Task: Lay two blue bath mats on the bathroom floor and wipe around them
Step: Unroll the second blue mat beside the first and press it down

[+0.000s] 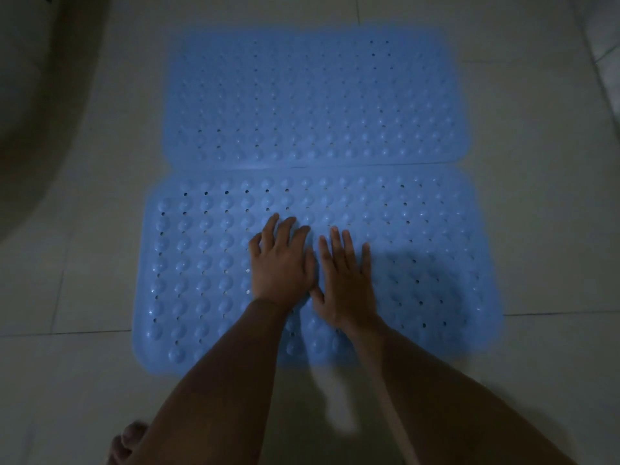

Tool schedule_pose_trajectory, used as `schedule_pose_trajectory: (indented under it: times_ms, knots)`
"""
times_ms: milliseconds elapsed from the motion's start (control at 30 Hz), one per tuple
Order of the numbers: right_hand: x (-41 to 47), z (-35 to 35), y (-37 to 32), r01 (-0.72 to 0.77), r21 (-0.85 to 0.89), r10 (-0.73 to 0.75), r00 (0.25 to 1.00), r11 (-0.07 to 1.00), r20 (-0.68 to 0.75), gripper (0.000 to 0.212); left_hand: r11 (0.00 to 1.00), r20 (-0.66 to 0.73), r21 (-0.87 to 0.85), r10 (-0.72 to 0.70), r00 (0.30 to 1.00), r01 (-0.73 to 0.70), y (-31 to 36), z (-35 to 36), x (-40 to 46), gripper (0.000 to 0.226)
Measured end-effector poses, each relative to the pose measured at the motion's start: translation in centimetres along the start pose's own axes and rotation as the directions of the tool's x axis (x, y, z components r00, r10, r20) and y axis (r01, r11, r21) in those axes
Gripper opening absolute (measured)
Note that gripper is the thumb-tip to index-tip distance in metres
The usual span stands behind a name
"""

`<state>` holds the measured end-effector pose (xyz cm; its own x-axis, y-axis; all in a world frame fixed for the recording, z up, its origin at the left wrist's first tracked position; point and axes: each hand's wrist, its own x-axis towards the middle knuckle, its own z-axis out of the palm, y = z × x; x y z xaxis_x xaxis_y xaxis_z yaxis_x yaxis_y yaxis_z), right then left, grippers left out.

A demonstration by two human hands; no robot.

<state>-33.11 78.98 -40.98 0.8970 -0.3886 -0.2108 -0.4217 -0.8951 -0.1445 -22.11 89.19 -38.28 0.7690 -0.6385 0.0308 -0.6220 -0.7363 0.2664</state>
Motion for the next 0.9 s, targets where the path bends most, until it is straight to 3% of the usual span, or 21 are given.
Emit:
schedule_pose_trajectory:
  times_ms: [167,500,667,767,900]
  knots:
    - [-0.2,0.3,0.0,0.005,0.03,-0.003,0.997,1.0,-0.074,0.076,0.998,-0.003,0.067,-0.012,1.0,0.012,-1.4,0.8,0.0,0.046]
    - [0.2,0.2,0.0,-0.011,0.116,0.015,0.999,0.993,-0.033,0.082,0.994,-0.029,0.089,-0.055,0.998,0.057,-3.3,1.3,-0.4,0.047]
    - [0.9,-2.3,0.6,-0.042,0.335,0.04,0.999,0.941,0.015,0.075,0.993,-0.044,0.084,-0.077,0.996,0.08,-2.0,1.1,-0.6,0.046]
    - [2.8,-5.5,2.9,-0.115,0.489,0.112,0.993,0.865,0.036,0.068,0.999,-0.069,0.051,-0.015,0.998,0.018,0.3,1.4,-0.9,0.047]
    - [4.1,-9.5,8.1,-0.181,0.458,0.227,0.973,0.87,-0.047,0.053,0.994,-0.033,0.001,0.11,0.993,-0.11,5.5,2.1,-0.8,0.05]
